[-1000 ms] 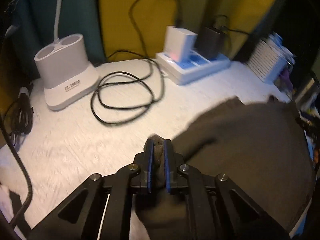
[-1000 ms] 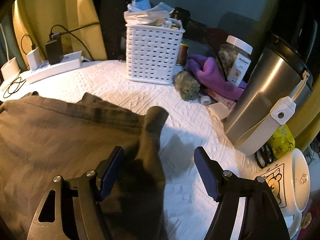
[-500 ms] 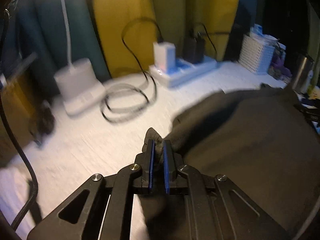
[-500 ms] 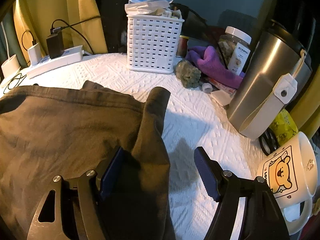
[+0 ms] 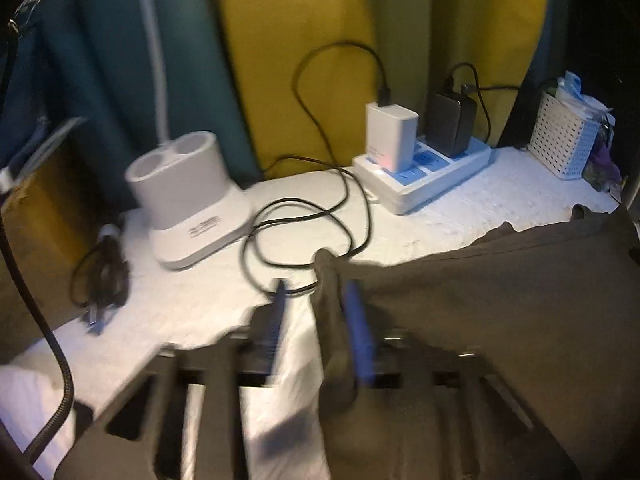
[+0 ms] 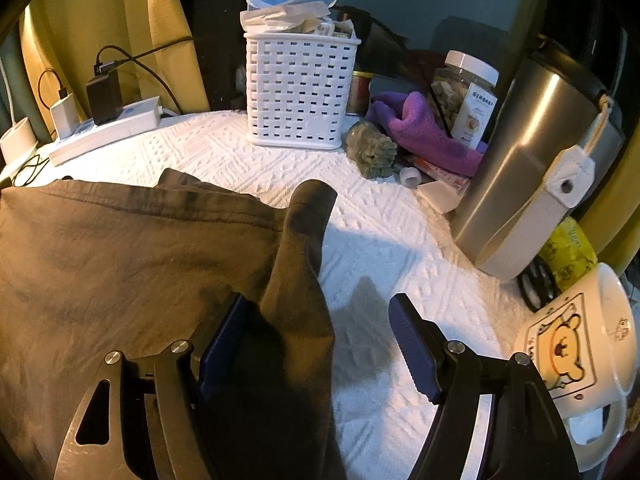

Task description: Fold small clothes

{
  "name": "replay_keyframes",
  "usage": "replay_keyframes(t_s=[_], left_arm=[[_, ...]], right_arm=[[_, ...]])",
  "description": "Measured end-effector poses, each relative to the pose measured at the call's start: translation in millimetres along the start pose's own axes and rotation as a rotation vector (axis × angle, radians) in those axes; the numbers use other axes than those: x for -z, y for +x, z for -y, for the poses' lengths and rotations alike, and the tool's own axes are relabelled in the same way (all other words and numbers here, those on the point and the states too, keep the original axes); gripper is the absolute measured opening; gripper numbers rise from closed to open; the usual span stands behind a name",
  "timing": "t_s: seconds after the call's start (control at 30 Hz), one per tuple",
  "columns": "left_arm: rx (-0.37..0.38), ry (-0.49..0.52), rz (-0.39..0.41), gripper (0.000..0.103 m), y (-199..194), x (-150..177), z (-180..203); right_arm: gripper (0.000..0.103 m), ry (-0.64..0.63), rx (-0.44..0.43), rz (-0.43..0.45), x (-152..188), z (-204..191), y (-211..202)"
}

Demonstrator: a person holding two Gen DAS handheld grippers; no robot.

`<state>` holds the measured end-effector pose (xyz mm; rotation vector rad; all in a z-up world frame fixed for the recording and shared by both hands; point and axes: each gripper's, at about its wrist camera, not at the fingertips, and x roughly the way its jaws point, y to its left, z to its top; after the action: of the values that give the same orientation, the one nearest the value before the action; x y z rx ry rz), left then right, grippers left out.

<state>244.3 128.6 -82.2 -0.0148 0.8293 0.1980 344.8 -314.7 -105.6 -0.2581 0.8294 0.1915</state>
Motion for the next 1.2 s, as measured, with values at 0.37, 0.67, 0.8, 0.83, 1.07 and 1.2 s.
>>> replay_keyframes(t_s=[0.37, 0.67, 0.8, 0.83, 1.07, 1.2], left_arm=[[0.074, -0.062, -0.041, 0.048, -81.3, 61.3, -3.5], [0.170, -0.071, -0.065, 0.059, -129.6, 118.1, 5.4], [0.181, -0.073, -0.074, 0.059, -140.3, 141.0, 7.2], [0.181, -0.070, -0.087, 0.060, -140.1, 147.0, 8.1], [0.218, -0.065, -0.125, 0.066, -146.7, 176.1, 16.7], [0.221, -0.090, -0.127, 0.067, -144.0, 182.3, 17.8]], right_arm=[[0.075, 0.017, 0.016, 0.067, 25.0, 22.1, -65.4], [0.075, 0.075, 0.026, 0.080, 79.6, 44.4, -115.2], [0.075, 0.100, 0.013, 0.077, 108.5, 51.8, -132.7], [0.075, 0.104, 0.007, 0.070, 118.6, 52.6, -136.2], [0.075, 0.171, -0.059, 0.031, 166.5, 54.1, -142.0], [0.075, 0.213, -0.112, 0.024, 181.0, 51.3, -139.8]])
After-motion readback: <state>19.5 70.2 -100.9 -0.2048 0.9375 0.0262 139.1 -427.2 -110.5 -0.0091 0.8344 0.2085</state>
